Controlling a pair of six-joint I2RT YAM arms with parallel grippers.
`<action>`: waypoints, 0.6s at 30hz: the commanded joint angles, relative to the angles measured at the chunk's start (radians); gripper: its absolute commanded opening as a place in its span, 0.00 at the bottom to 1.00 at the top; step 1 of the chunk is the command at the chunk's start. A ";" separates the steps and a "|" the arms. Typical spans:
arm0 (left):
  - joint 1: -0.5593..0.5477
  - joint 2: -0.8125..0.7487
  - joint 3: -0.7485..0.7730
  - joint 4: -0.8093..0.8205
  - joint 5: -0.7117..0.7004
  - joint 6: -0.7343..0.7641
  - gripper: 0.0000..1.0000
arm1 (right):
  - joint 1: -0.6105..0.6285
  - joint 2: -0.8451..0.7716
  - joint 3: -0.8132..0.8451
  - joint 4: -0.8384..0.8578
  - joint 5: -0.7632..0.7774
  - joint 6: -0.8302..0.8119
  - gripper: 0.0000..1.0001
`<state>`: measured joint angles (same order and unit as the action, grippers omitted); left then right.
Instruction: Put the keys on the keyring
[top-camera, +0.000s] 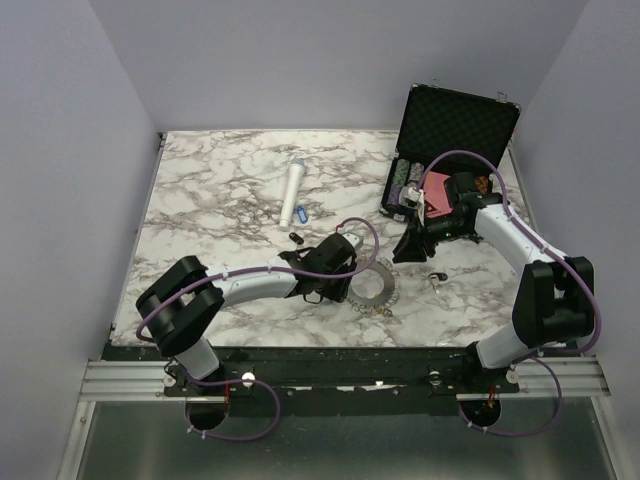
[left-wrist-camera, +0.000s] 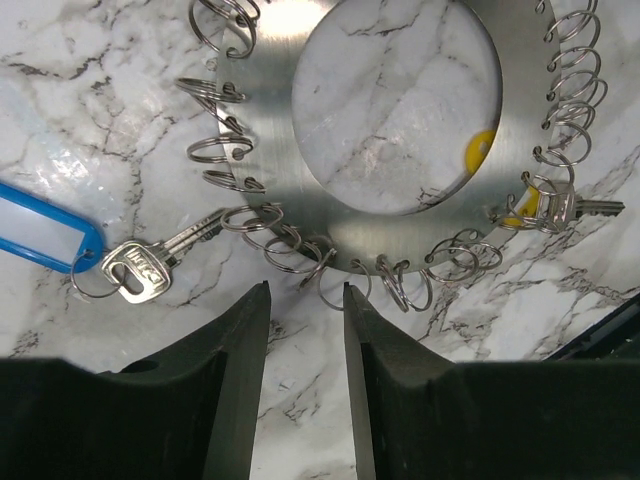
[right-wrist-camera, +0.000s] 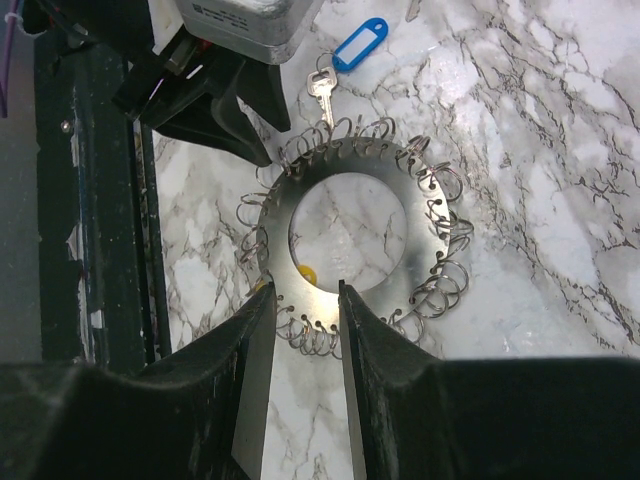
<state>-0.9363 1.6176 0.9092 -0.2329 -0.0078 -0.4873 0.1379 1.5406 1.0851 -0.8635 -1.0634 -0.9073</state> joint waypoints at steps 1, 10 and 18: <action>0.013 0.030 0.033 -0.003 -0.003 0.030 0.39 | 0.000 -0.008 -0.007 -0.022 -0.027 -0.015 0.40; 0.013 0.039 0.011 0.046 0.061 0.029 0.36 | -0.001 -0.002 -0.007 -0.022 -0.024 -0.015 0.40; 0.014 0.057 0.002 0.072 0.088 0.029 0.33 | -0.001 0.000 -0.005 -0.023 -0.023 -0.013 0.40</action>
<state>-0.9241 1.6531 0.9123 -0.1883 0.0494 -0.4709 0.1379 1.5406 1.0851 -0.8658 -1.0634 -0.9096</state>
